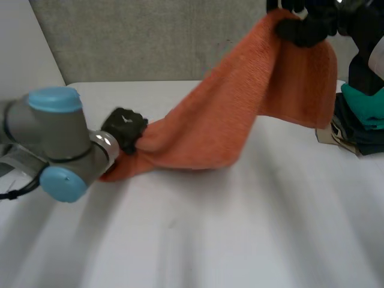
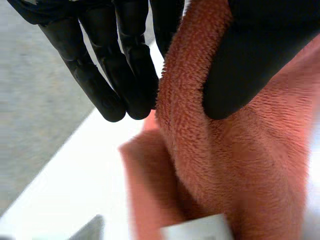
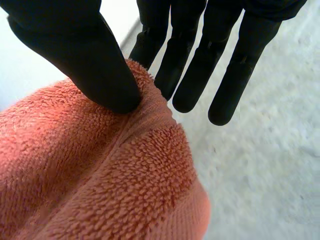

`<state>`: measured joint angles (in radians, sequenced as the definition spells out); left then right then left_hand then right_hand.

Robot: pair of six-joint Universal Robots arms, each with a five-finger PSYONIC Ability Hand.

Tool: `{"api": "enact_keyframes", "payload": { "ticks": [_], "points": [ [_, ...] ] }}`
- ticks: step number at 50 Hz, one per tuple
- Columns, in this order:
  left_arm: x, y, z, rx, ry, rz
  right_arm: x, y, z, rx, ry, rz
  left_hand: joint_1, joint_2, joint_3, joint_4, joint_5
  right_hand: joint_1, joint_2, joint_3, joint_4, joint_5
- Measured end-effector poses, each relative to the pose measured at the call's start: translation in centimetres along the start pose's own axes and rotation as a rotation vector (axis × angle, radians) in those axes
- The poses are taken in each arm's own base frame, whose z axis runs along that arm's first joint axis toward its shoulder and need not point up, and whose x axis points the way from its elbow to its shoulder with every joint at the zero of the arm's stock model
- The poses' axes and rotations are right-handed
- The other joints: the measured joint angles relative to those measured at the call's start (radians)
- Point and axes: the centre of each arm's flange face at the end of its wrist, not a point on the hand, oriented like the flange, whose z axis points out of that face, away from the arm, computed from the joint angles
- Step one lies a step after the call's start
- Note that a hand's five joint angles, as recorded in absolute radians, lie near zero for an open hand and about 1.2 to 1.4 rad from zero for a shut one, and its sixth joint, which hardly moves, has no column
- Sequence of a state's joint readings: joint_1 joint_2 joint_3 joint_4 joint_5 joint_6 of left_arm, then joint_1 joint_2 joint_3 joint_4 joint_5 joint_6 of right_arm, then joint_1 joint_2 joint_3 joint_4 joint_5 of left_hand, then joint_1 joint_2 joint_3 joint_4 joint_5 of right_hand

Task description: Fold the laundry.

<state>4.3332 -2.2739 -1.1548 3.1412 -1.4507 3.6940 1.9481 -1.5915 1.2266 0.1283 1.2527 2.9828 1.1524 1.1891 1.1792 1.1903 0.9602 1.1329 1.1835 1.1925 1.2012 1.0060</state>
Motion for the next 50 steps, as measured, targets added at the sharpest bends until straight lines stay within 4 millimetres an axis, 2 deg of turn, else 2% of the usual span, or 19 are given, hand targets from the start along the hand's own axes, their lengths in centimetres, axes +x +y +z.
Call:
{"api": "enact_keyframes", "payload": {
  "ticks": [3, 7, 10, 14, 17, 19, 23, 25, 26, 29, 32, 35, 37, 38, 40, 41, 42, 45, 50],
  "points": [
    [-2.4, -2.6, -2.6, 0.002, -0.063, -0.049, 1.5, 2.7, 0.8, -0.077, 0.036, -0.024, 0.000, 0.002, 0.006, 0.004, 0.000, 0.000, 0.000, 0.000, 0.000, 0.000],
    [-4.1, -5.5, -6.5, 0.014, -0.081, -0.104, 2.9, 6.4, 1.5, -0.185, 0.058, -0.065, 0.000, 0.002, 0.006, 0.004, 0.000, 0.000, 0.000, 0.000, 0.000, 0.000],
    [-4.1, -6.8, -8.9, 0.015, -0.043, -0.132, 3.3, 9.4, 2.1, -0.269, 0.052, -0.089, 0.000, 0.004, 0.006, 0.005, 0.000, 0.000, 0.000, 0.000, 0.000, 0.000],
    [-3.2, -7.0, -9.9, 0.002, 0.031, -0.151, 3.3, 13.2, 3.0, -0.366, 0.030, -0.103, 0.000, 0.006, 0.010, 0.007, 0.000, 0.000, 0.000, 0.000, 0.000, 0.000],
    [-2.5, -6.5, -9.0, -0.020, 0.068, -0.155, 3.1, 16.1, 3.8, -0.429, 0.018, -0.105, 0.000, 0.006, 0.010, 0.007, 0.000, 0.000, 0.000, 0.000, 0.000, 0.000],
    [-2.2, -5.7, -7.6, -0.043, 0.076, -0.153, 3.0, 18.1, 4.5, -0.468, 0.018, -0.106, 0.000, 0.006, 0.010, 0.008, 0.000, 0.000, 0.000, 0.000, 0.000, 0.000],
    [-2.0, -4.3, -4.2, -0.081, 0.046, -0.137, 2.9, 21.2, 5.9, -0.513, 0.036, -0.107, 0.000, 0.006, 0.010, 0.008, 0.000, 0.000, 0.000, 0.000, 0.000, 0.000],
    [-2.1, -3.6, -2.3, -0.097, 0.015, -0.125, 2.8, 22.1, 6.5, -0.518, 0.046, -0.109, 0.000, 0.007, 0.010, 0.008, 0.000, 0.000, 0.000, 0.000, 0.000, 0.000],
    [-2.2, -3.1, -0.9, -0.106, -0.009, -0.117, 2.8, 23.4, 7.4, -0.516, 0.063, -0.113, 0.000, 0.007, 0.010, 0.008, 0.000, 0.000, 0.000, 0.000, 0.000, 0.001],
    [-2.4, -2.2, 1.7, -0.110, -0.058, -0.096, 2.7, 25.4, 8.9, -0.482, 0.098, -0.132, 0.000, 0.004, 0.009, 0.006, 0.000, 0.000, 0.000, 0.001, 0.000, 0.004],
    [-2.5, -1.5, 4.0, -0.093, -0.091, -0.072, 2.5, 27.3, 10.4, -0.419, 0.148, -0.171, -0.080, -0.129, -0.119, -0.121, -0.060, 0.000, 0.000, 0.001, 0.000, 0.004],
    [-2.3, -1.2, 5.5, -0.063, -0.104, -0.043, 2.5, 28.8, 11.6, -0.345, 0.207, -0.229, -0.329, -0.331, -0.318, -0.333, -0.273, -0.001, -0.001, 0.000, -0.001, 0.004],
    [-2.0, -1.1, 6.2, -0.040, -0.101, -0.022, 2.4, 29.6, 12.2, -0.295, 0.243, -0.273, -0.655, -0.654, -0.641, -0.643, -0.584, -0.192, -0.223, -0.203, -0.203, -0.197],
    [-1.9, -1.2, 6.3, -0.032, -0.099, -0.015, 2.4, 29.9, 12.4, -0.278, 0.255, -0.288, -0.655, -0.654, -0.641, -0.643, -0.584, -0.295, -0.328, -0.324, -0.324, -0.301],
    [-1.5, -1.5, 6.7, -0.002, -0.092, 0.009, 2.3, 30.5, 12.9, -0.224, 0.291, -0.341, -0.936, -0.939, -0.928, -0.943, -0.872, -0.698, -0.736, -0.718, -0.695, -0.711],
    [-1.3, -1.7, 6.7, 0.012, -0.092, 0.019, 2.2, 30.6, 13.1, -0.203, 0.305, -0.363, -0.948, -0.950, -0.938, -0.960, -0.886, -0.818, -0.857, -0.830, -0.833, -0.839],
    [-1.2, -2.0, 6.7, 0.022, -0.095, 0.027, 2.2, 30.7, 13.2, -0.188, 0.315, -0.379, -0.954, -0.974, -0.961, -0.985, -0.906, -0.882, -0.921, -0.914, -0.918, -0.913],
    [-1.7, -2.9, 6.3, 0.048, -0.129, 0.048, 2.2, 30.7, 13.4, -0.160, 0.338, -0.419, -0.955, -0.980, -0.966, -0.990, -0.907, -0.908, -0.970, -0.980, -0.979, -0.957],
    [-4.1, -4.7, 4.5, 0.047, -0.234, 0.054, 2.9, 28.9, 12.8, -0.183, 0.342, -0.412, -0.955, -0.980, -0.966, -0.990, -0.907, -0.908, -0.970, -0.980, -0.980, -0.957]
  ]
}}
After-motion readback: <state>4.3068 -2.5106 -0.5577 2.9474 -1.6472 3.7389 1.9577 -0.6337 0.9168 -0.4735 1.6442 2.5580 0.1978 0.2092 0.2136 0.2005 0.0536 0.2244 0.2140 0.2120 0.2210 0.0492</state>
